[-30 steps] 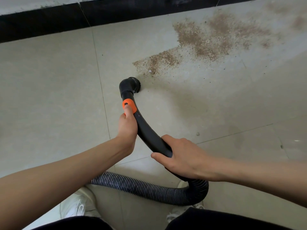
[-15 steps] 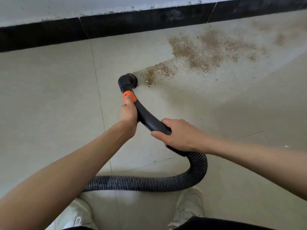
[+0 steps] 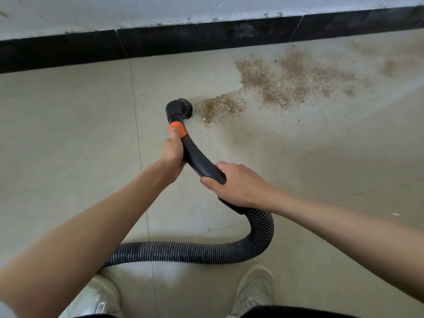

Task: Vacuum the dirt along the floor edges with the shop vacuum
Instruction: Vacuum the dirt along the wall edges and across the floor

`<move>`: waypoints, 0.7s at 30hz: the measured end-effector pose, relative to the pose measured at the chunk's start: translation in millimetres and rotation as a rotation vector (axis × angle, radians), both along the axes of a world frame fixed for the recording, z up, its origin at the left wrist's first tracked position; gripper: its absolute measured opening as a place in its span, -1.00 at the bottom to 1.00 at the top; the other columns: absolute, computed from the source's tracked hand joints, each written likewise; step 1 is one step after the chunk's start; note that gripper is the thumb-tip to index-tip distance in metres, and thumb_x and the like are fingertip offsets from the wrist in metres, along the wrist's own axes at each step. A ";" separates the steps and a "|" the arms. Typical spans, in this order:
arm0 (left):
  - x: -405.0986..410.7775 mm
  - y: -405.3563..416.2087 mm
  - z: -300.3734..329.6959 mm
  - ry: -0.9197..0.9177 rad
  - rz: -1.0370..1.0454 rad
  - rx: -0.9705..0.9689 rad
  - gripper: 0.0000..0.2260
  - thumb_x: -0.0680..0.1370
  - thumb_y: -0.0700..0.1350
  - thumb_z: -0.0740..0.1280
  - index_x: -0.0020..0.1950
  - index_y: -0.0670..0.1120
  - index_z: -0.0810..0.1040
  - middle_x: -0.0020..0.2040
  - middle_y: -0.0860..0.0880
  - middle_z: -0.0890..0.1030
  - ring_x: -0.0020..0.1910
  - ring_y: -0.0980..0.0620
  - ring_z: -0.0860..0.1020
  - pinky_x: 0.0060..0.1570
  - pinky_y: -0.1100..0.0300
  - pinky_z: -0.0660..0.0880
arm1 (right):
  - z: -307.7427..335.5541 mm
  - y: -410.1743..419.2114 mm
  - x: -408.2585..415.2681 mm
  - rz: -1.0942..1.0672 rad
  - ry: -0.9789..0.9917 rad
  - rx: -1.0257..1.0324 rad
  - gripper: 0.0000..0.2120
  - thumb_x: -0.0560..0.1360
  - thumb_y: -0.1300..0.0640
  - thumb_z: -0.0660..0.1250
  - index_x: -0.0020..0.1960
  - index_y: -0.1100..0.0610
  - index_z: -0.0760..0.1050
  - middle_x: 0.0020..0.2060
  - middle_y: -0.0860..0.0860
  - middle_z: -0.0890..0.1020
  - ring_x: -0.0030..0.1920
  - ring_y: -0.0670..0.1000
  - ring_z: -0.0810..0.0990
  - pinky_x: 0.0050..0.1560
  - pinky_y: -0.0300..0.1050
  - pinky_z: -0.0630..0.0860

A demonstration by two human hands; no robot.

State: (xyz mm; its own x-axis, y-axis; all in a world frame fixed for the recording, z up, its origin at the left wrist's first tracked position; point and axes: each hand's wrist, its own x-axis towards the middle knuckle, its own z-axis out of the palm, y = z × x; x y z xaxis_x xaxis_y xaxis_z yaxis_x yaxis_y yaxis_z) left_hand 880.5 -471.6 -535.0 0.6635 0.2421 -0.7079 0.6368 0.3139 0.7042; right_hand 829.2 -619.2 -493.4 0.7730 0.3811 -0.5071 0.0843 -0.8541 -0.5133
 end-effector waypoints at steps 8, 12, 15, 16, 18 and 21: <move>-55.2 -15.0 -12.3 0.107 -0.148 0.168 -0.51 0.62 0.20 -0.07 0.22 -0.16 0.39 0.04 -0.13 0.53 0.09 -0.11 0.52 0.20 -0.05 0.46 | 5.3 -19.5 -56.7 0.028 0.089 -0.032 -0.63 0.55 -0.26 0.15 0.03 0.06 0.36 -0.23 -0.02 0.54 -0.19 0.07 0.53 -0.25 -0.06 0.38; -73.6 -23.2 -10.8 0.094 -0.159 0.170 -0.51 0.63 0.17 -0.07 0.17 -0.19 0.41 -0.05 -0.13 0.50 -0.02 -0.09 0.50 0.11 -0.01 0.46 | 8.2 -33.2 -71.0 -0.008 0.121 0.024 -0.68 0.55 -0.26 0.13 -0.08 0.00 0.36 -0.29 -0.05 0.54 -0.24 0.03 0.54 -0.20 -0.05 0.43; -75.1 -27.4 -7.6 0.079 -0.134 0.193 -0.53 0.64 0.15 -0.08 0.13 -0.19 0.41 -0.11 -0.11 0.48 -0.07 -0.06 0.48 0.00 0.05 0.44 | 11.4 -34.3 -73.1 -0.019 0.137 0.045 -0.68 0.54 -0.26 0.13 -0.20 -0.05 0.28 -0.32 -0.07 0.51 -0.28 -0.01 0.53 -0.24 -0.08 0.42; -75.6 -28.2 -7.8 0.074 -0.135 0.202 -0.54 0.64 0.15 -0.08 0.12 -0.19 0.41 -0.13 -0.10 0.48 -0.08 -0.06 0.48 -0.02 0.07 0.43 | 12.4 -34.1 -73.8 -0.023 0.144 0.053 -0.68 0.54 -0.26 0.13 -0.21 -0.05 0.27 -0.32 -0.07 0.51 -0.28 0.00 0.53 -0.24 -0.08 0.43; -77.2 -29.3 -8.6 0.078 -0.139 0.197 -0.54 0.64 0.14 -0.07 0.12 -0.19 0.41 -0.15 -0.08 0.48 -0.08 -0.05 0.48 -0.02 0.08 0.43 | 15.1 -34.7 -75.7 -0.041 0.161 0.071 -0.69 0.55 -0.24 0.14 -0.22 -0.05 0.27 -0.33 -0.07 0.52 -0.28 0.01 0.54 -0.24 -0.08 0.43; -75.0 -32.8 -9.8 0.082 -0.133 0.152 -0.54 0.64 0.15 -0.06 0.14 -0.18 0.40 -0.14 -0.07 0.48 -0.07 -0.05 0.48 0.02 0.05 0.45 | 18.1 -37.9 -74.9 -0.073 0.171 0.087 -0.69 0.55 -0.23 0.16 -0.23 -0.05 0.27 -0.36 -0.10 0.52 -0.29 0.00 0.56 -0.24 -0.10 0.44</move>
State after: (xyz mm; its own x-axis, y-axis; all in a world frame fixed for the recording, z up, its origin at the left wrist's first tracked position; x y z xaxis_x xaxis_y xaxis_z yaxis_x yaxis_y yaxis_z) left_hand 805.5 -504.4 -544.8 0.6384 0.2642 -0.7229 0.7226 0.1178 0.6812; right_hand 754.3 -657.0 -475.3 0.7055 0.3755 -0.6010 -0.0711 -0.8063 -0.5873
